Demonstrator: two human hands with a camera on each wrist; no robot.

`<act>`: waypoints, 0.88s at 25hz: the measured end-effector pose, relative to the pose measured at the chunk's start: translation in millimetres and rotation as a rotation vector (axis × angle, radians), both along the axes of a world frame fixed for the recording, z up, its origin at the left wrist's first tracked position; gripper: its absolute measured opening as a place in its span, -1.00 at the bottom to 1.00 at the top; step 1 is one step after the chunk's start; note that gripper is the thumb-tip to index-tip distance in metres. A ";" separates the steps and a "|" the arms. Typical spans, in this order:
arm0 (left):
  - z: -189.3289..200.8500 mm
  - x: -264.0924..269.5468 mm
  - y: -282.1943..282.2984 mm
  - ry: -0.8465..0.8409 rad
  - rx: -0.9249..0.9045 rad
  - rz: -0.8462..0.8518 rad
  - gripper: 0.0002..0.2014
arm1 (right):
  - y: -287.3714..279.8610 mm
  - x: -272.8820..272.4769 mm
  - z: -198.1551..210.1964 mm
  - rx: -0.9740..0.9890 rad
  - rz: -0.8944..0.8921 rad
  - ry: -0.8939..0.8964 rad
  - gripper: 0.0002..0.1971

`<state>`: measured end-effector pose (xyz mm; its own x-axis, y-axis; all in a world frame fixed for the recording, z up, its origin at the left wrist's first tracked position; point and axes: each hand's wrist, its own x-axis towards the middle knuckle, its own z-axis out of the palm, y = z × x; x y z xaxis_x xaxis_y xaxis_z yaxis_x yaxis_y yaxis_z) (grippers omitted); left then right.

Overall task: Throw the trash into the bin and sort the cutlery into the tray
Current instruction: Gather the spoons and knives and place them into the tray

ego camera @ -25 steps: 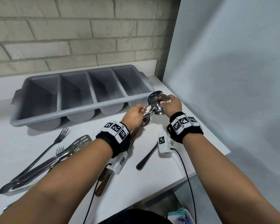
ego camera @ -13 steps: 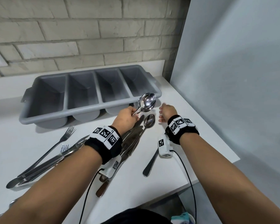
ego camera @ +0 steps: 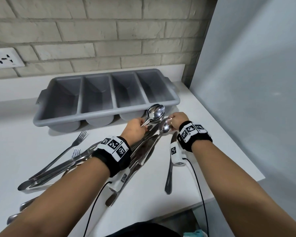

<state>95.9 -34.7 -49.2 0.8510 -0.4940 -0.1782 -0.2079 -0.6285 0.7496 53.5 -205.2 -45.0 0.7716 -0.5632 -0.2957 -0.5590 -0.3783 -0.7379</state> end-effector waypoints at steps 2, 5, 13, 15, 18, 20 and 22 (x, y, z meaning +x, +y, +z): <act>-2.5 0.3 -3.0 0.003 -0.009 0.016 -0.77 | -1.5 -3.1 6.8 0.085 -0.063 -0.092 -0.81; -0.4 -1.2 -8.7 0.092 -0.120 0.022 -0.82 | -0.4 -9.6 16.8 0.146 -0.104 -0.147 -0.83; 8.7 -19.8 -9.5 0.236 -0.195 -0.083 -0.83 | 7.7 -7.9 22.6 0.177 -0.246 -0.337 -0.88; 8.8 -23.6 -8.2 0.145 -0.140 -0.109 -0.74 | 13.1 -9.3 22.0 0.153 -0.215 -0.316 -0.88; 10.0 -30.9 -7.4 0.149 -0.188 -0.092 -0.80 | 21.1 -11.5 21.5 0.191 -0.179 -0.324 -0.89; 13.3 -34.1 -5.5 0.210 -0.263 -0.060 -0.79 | 24.6 -8.6 20.1 0.195 -0.186 -0.351 -0.82; 13.7 -31.4 -3.7 0.220 -0.240 -0.092 -0.89 | 26.1 -5.6 18.7 0.176 -0.194 -0.359 -0.82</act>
<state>64.4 -38.4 -35.6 0.7548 -0.6171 -0.2222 -0.0722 -0.4149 0.9070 47.8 -179.1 -26.3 0.7282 -0.6725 -0.1324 -0.3034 -0.1430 -0.9421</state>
